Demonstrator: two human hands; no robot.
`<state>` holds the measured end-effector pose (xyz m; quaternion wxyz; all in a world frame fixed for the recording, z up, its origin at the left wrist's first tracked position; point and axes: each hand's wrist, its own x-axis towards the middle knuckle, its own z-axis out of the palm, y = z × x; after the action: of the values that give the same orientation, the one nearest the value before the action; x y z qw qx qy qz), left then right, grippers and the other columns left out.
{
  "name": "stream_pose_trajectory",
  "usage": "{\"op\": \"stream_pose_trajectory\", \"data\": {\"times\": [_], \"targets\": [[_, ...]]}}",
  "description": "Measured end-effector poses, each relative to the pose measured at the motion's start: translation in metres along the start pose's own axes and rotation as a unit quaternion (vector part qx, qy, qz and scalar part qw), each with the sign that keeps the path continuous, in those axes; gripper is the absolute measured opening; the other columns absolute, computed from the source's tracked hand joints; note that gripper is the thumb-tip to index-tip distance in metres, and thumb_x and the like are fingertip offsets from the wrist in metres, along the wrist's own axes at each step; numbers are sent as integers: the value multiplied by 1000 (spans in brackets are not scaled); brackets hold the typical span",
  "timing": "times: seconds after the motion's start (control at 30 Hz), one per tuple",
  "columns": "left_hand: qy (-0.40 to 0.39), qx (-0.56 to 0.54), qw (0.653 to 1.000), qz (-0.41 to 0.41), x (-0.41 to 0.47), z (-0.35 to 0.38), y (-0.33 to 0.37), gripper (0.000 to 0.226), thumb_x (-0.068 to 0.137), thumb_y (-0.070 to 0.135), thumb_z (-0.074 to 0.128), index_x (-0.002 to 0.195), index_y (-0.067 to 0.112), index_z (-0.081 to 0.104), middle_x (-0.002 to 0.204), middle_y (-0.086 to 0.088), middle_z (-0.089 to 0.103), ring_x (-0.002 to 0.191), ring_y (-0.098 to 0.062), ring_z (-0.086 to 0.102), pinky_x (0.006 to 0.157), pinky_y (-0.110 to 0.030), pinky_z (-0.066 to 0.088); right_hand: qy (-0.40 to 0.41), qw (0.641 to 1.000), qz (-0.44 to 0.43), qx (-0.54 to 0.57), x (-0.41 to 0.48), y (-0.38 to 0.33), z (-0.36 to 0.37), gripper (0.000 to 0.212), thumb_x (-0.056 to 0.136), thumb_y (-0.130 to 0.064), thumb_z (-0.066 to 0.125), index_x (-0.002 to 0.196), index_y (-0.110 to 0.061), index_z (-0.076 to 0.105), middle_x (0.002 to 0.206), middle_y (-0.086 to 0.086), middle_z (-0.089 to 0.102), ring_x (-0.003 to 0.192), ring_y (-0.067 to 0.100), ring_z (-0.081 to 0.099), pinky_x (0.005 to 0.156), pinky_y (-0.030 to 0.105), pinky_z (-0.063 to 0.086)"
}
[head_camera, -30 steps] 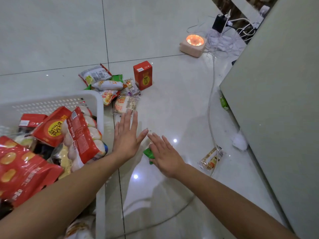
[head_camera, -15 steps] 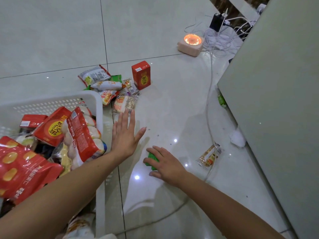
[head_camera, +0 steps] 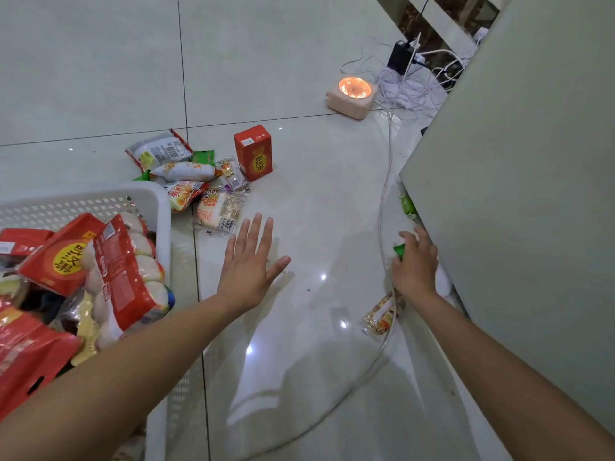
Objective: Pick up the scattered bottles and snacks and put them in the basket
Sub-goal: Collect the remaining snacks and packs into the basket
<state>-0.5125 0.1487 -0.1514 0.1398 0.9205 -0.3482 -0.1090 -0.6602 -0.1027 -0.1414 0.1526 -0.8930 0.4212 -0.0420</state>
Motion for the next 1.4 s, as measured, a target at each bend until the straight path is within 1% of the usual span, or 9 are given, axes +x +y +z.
{"op": "stream_pose_trajectory", "data": {"times": [0.1, 0.17, 0.43, 0.73, 0.97, 1.07, 1.13, 1.23, 1.4], "targets": [[0, 10, 1000, 19, 14, 3, 4, 82, 81, 71, -1, 148, 26, -17, 157, 4, -21, 144, -14, -21, 112, -33, -15, -97, 993, 51, -40, 24, 13, 4, 64, 94, -11, 47, 149, -10, 15, 159, 10, -3, 141, 35, 14, 115, 43, 21], [-1, 11, 1000, 17, 21, 5, 3, 84, 79, 72, -3, 147, 27, -19, 157, 5, -22, 144, -14, -22, 112, -33, -15, -129, 990, 50, -39, 33, 11, 10, 68, 95, -10, 46, 150, -13, 7, 159, 9, -12, 145, 33, 5, 116, 42, 17], [-14, 17, 1000, 16, 24, 19, -8, 83, 77, 74, -8, 143, 28, -25, 148, 10, -34, 141, -12, -27, 111, -31, -17, -142, 985, 33, -92, 70, -5, 12, 72, 94, -15, 46, 151, -17, 1, 158, 11, -11, 145, 33, 3, 115, 40, 16], [-15, 8, 1000, 10, 25, 27, -14, 82, 80, 72, -4, 145, 27, -23, 150, 10, -31, 140, -11, -27, 113, -31, -16, -170, 976, 64, -117, 85, -19, 14, 83, 93, -19, 48, 150, -13, -12, 156, 20, -9, 143, 38, 2, 114, 46, 18], [-14, 5, 1000, 12, 19, 30, -14, 85, 78, 75, -9, 146, 25, -20, 154, 8, -25, 143, -14, -22, 113, -33, -14, -116, 989, 43, -83, 40, -9, 24, 79, 88, -12, 55, 149, -8, 4, 145, 15, 14, 128, 34, 26, 98, 42, 35], [-17, 12, 1000, 10, 14, 29, -15, 86, 77, 74, -8, 147, 25, -20, 155, 7, -25, 143, -14, -22, 113, -32, -14, -108, 992, 26, -66, 26, 3, 23, 51, 88, -12, 54, 135, -14, 34, 135, 14, 26, 119, 33, 33, 86, 40, 42], [-19, 12, 1000, 13, 11, 27, -15, 85, 78, 73, -4, 147, 25, -20, 154, 7, -26, 143, -14, -23, 113, -32, -15, -103, 993, 28, -58, 20, 8, 22, 35, 89, -13, 53, 123, -14, 43, 132, 15, 31, 117, 35, 34, 83, 40, 42], [-20, 13, 999, 22, 5, 23, -13, 83, 80, 72, -2, 146, 26, -22, 152, 8, -30, 142, -14, -25, 113, -32, -16, -112, 992, 18, -46, 14, 12, 21, 25, 92, -12, 50, 117, -13, 47, 132, 14, 35, 115, 37, 34, 80, 39, 39], [-20, 15, 999, 30, -5, 23, -7, 82, 83, 71, 3, 147, 25, -19, 156, 5, -24, 143, -16, -23, 114, -35, -13, -59, 997, 47, -8, -8, 20, 8, 22, 92, -10, 52, 114, -12, 49, 129, 12, 39, 116, 36, 34, 78, 35, 36]]}}
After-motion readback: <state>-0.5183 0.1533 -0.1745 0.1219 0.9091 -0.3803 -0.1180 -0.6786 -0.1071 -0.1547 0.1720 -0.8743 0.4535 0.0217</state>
